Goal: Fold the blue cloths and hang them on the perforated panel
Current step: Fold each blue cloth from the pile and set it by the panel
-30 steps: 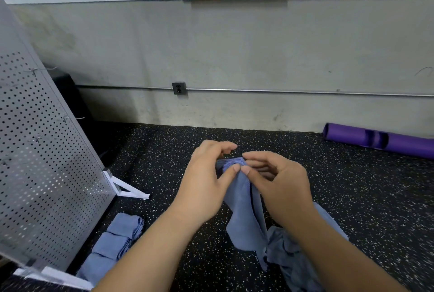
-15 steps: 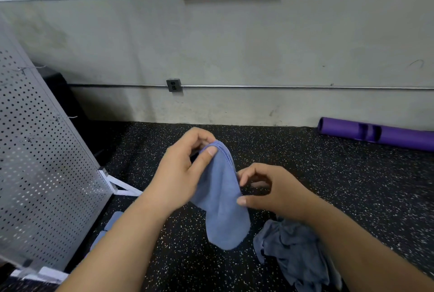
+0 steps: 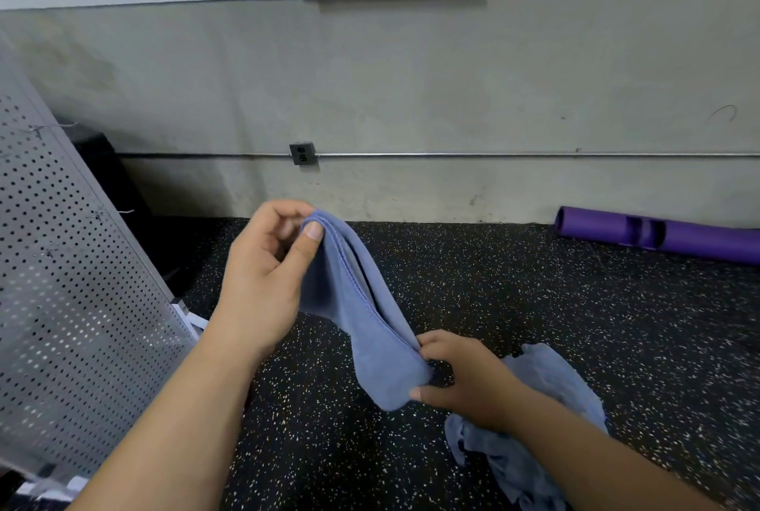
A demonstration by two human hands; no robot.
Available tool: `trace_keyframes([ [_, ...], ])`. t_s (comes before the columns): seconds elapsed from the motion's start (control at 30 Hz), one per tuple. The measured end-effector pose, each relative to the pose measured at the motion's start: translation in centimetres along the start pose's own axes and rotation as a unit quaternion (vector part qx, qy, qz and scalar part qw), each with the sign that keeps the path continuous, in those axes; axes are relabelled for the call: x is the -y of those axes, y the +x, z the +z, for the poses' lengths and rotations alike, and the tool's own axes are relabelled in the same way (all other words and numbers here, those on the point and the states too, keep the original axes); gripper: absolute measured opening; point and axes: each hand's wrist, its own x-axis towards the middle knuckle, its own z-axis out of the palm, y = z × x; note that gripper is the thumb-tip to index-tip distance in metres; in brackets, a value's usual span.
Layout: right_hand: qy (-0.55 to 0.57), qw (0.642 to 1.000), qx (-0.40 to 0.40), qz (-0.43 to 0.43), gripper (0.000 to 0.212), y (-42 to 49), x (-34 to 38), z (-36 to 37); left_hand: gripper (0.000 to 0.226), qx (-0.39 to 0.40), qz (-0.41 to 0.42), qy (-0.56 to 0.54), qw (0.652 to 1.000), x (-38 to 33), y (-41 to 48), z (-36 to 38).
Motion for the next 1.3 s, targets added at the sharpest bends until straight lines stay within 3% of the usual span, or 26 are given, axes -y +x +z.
trace_keyframes([
  [0.17, 0.040, 0.999, -0.023, -0.018, 0.009, -0.1, 0.7, 0.1, 0.010, -0.039, 0.001, -0.024, 0.999, 0.0, 0.4, -0.9],
  [0.27, 0.032, 0.998, -0.054, -0.023, 0.026, 0.0, 0.7, 0.2, 0.010, -0.053, 0.005, -0.027, 0.998, 0.1, 0.6, -1.6],
  [0.4, 0.071, 0.993, -0.097, -0.022, 0.009, -0.2, 0.9, 0.0, 0.010, -0.070, 0.003, -0.020, 0.997, 0.3, 0.8, -2.3],
  [0.57, 0.143, 0.974, -0.176, -0.001, 0.019, -0.2, 1.1, -0.9, 0.012, -0.121, -0.007, -0.010, 0.993, 0.9, 0.9, -3.4],
  [0.7, 0.239, 0.950, -0.191, 0.062, 0.014, -0.1, 0.7, -2.2, 0.013, -0.144, -0.020, -0.011, 0.989, 0.9, 0.8, -3.9],
  [0.93, 0.480, 0.848, -0.188, 0.124, 0.013, 0.4, 1.3, -1.8, 0.018, -0.136, 0.001, -0.007, 0.991, 0.3, 0.7, -2.9],
  [1.17, 0.612, 0.752, -0.205, 0.136, 0.017, 0.7, 2.6, -1.7, 0.019, -0.147, -0.005, -0.028, 0.989, 0.3, 0.9, -2.3],
  [1.3, 0.643, 0.717, -0.237, 0.129, 0.020, 1.0, 2.4, -2.8, 0.015, -0.168, -0.037, -0.024, 0.985, 0.8, 1.0, -2.4],
])
